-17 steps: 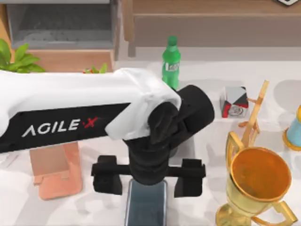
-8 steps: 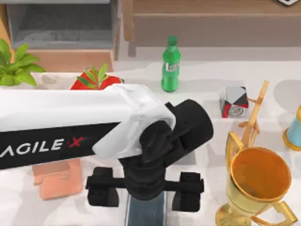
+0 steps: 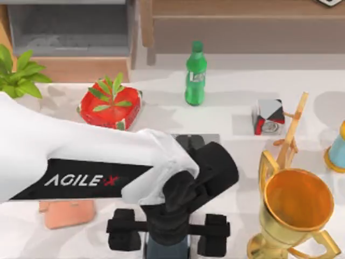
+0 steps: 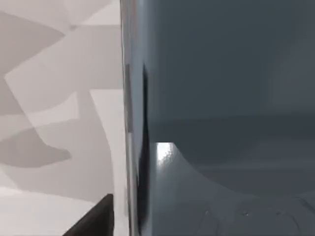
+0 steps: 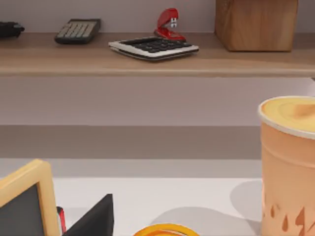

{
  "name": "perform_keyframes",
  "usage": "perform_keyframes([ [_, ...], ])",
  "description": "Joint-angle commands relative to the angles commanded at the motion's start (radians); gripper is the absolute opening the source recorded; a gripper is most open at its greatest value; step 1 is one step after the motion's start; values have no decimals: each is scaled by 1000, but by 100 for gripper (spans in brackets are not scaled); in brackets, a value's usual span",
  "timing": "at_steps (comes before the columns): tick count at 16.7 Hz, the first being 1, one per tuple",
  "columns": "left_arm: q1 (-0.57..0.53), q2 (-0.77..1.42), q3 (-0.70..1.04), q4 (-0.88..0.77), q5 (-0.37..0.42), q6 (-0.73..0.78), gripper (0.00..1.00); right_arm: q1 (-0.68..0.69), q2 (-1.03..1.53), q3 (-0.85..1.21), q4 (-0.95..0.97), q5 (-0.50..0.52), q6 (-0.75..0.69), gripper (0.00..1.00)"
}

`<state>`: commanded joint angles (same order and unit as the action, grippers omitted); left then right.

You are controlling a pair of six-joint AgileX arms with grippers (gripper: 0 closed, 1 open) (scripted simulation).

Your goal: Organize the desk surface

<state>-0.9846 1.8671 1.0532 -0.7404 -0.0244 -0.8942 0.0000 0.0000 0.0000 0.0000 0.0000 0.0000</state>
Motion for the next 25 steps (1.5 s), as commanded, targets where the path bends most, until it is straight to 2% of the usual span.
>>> perform_keyframes([
  [6,0,19,-22,39,0,1,100,0,0,0,0,0,0,100],
  [19,0,19,-22,39,0,1,2,0,0,0,0,0,0,100],
  [25,0,19,-22,39,0,1,0,0,0,0,0,0,0,100],
])
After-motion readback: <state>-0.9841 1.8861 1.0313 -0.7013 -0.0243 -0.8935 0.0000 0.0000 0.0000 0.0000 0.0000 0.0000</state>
